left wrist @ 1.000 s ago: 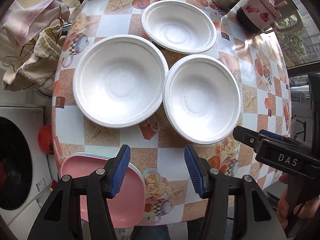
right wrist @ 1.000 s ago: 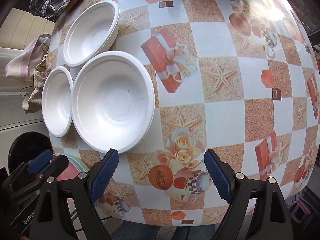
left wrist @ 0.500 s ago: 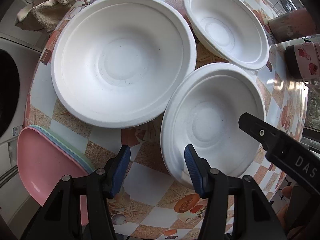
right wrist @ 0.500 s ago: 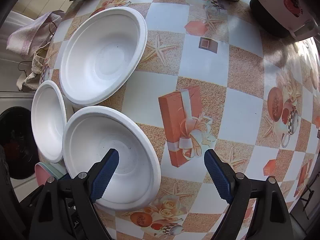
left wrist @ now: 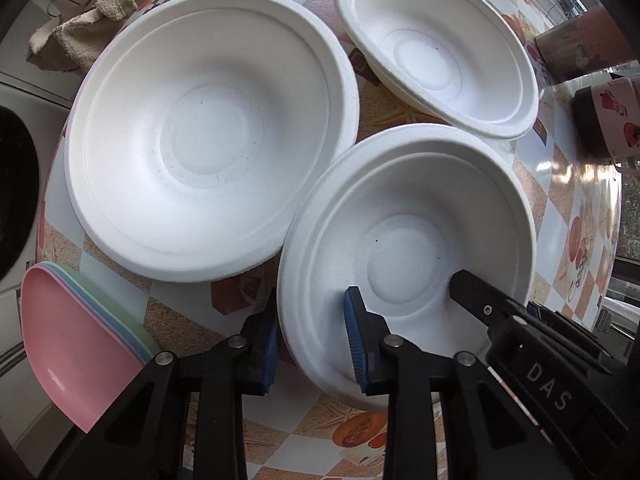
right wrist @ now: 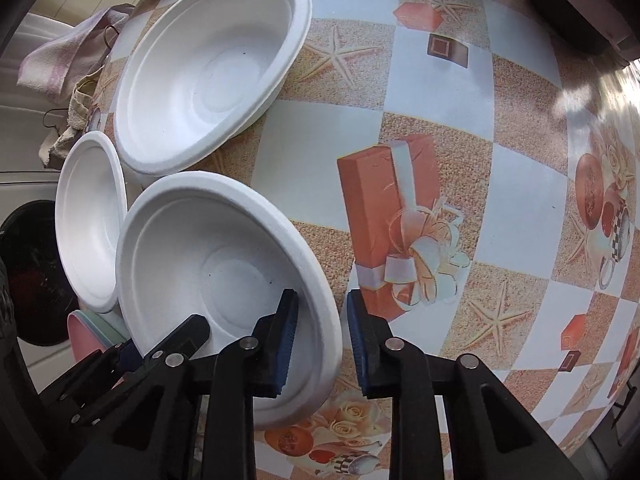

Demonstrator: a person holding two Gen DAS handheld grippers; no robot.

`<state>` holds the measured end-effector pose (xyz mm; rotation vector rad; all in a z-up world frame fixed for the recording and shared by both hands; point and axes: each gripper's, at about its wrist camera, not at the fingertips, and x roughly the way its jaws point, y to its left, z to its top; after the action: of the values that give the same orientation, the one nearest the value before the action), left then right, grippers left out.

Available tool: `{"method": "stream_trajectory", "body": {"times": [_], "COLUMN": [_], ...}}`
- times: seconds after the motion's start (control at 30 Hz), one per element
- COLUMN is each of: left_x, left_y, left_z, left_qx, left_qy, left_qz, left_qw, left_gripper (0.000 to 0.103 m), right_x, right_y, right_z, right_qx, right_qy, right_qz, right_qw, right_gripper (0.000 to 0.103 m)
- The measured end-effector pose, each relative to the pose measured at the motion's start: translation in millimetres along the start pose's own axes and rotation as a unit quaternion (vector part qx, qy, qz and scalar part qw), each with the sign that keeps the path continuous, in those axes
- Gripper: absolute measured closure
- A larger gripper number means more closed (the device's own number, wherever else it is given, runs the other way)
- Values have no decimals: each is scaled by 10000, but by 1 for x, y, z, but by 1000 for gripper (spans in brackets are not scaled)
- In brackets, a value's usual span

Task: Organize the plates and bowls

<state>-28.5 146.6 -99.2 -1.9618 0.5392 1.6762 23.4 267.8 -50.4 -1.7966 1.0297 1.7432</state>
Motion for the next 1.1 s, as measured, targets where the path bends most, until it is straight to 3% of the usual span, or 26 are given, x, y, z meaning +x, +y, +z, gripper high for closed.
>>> {"method": "stream_trajectory", "body": {"times": [0.23, 0.47, 0.73, 1.0, 1.1], "left_x": [-2, 8, 14, 24, 26], "left_y": [-36, -89, -144, -180, -198], "left_z": [-13, -51, -113, -191, -187], "left_qx": [740, 1693, 2877, 3659, 3786], "left_qy": [-93, 79, 128, 208, 253], "left_qz": [225, 254, 351, 422, 412], "left_qw": [9970, 9852, 9570, 9294, 9243], "left_gripper": [77, 77, 76, 76, 76], "right_x": [6, 12, 20, 34, 40], "right_y": [-25, -65, -111, -137, -138], "right_z": [-27, -77, -148, -216, -230], "right_qx": [380, 880, 1593, 2056, 2168], "right_qy": [77, 84, 6, 40, 41], "right_qz": [180, 214, 214, 178, 172], "right_qw": [9991, 9959, 9870, 9785, 9761], "right_gripper": [80, 80, 80, 80, 80]}}
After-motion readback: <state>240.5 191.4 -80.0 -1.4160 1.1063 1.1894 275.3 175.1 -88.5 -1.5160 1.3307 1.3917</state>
